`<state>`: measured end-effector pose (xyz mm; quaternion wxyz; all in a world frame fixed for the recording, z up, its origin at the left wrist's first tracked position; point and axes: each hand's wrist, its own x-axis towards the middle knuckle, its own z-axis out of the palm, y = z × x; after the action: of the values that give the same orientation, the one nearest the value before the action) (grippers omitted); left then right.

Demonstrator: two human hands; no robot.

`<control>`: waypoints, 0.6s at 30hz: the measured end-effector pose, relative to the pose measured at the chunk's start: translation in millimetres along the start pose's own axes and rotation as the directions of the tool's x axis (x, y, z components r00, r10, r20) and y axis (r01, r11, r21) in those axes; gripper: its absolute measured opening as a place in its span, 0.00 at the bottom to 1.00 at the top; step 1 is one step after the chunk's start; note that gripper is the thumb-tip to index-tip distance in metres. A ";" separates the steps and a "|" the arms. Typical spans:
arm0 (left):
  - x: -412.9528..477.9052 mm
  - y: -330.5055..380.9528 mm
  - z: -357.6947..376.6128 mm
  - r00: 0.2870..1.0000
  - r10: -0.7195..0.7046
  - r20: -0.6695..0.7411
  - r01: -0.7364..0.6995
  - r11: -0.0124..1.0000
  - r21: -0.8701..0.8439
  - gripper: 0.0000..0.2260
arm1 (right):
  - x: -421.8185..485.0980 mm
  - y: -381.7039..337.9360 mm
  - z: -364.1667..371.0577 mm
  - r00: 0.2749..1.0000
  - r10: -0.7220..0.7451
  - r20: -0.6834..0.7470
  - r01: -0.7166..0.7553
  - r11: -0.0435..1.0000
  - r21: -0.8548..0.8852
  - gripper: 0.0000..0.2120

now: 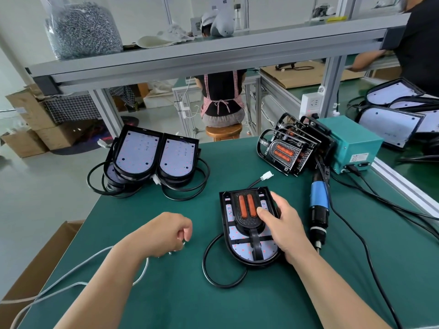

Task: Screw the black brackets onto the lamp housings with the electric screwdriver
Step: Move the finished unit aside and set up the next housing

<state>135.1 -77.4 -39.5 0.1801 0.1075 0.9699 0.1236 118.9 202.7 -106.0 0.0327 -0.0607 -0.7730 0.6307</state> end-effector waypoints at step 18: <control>8.0 14.1 10.8 0.956 -0.051 -0.290 0.013 0.992 -0.129 0.13 | -0.1 -0.9 0.0 1.000 0.009 0.004 -0.009 1.000 -0.004 0.25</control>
<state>134.1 -59.9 -48.0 0.0430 0.0607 0.9778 0.1958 119.0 202.5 -105.2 0.0280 -0.0628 -0.7741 0.6294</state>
